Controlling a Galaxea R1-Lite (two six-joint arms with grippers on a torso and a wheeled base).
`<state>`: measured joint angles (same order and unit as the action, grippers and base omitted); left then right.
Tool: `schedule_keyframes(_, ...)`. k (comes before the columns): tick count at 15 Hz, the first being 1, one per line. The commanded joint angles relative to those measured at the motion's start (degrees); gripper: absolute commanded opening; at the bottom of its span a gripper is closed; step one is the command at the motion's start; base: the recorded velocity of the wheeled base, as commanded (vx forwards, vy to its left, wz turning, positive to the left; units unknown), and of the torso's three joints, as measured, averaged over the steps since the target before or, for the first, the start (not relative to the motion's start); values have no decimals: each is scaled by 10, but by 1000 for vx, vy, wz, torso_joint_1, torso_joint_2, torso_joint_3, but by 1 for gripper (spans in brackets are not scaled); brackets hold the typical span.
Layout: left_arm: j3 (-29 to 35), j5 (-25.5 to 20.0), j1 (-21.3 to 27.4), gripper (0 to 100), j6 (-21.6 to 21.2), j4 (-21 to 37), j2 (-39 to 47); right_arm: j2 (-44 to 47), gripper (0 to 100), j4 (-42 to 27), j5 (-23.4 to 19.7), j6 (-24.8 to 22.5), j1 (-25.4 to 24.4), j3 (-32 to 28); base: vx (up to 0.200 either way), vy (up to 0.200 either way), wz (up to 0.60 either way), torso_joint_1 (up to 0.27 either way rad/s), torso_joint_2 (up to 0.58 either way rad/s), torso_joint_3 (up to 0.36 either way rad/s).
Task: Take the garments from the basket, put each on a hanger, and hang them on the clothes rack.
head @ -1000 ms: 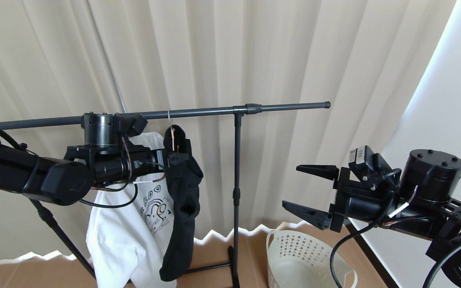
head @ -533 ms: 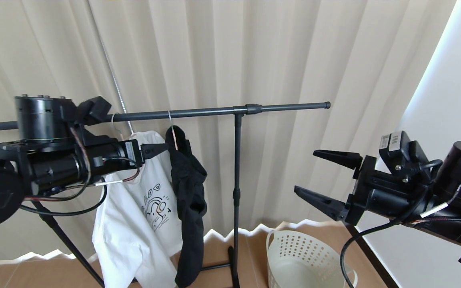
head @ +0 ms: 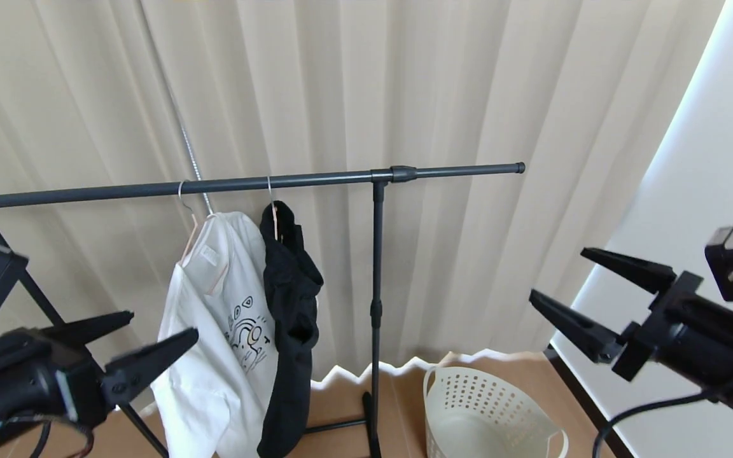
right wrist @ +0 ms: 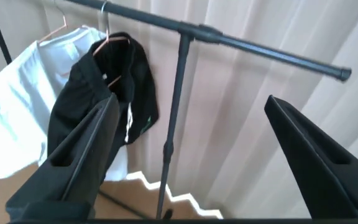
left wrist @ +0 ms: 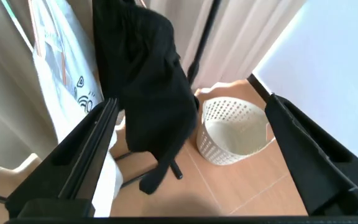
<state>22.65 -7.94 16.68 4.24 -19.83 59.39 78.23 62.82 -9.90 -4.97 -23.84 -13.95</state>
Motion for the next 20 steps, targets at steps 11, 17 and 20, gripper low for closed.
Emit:
schedule_keyframes(11,-119,106,-11,100,-52,394,-546,-661,100,-637,127,1,20,134,0,0,0,0,0,0)
schedule_keyframes(17,-114,136,-157,100,-96,408,-558,-728,100,-640,83,5,180,135,0,0,0,0,0,0)
schedule_keyframes(20,-158,103,-163,100,-51,327,-590,-728,100,-637,84,11,180,137,0,0,0,0,0,0)
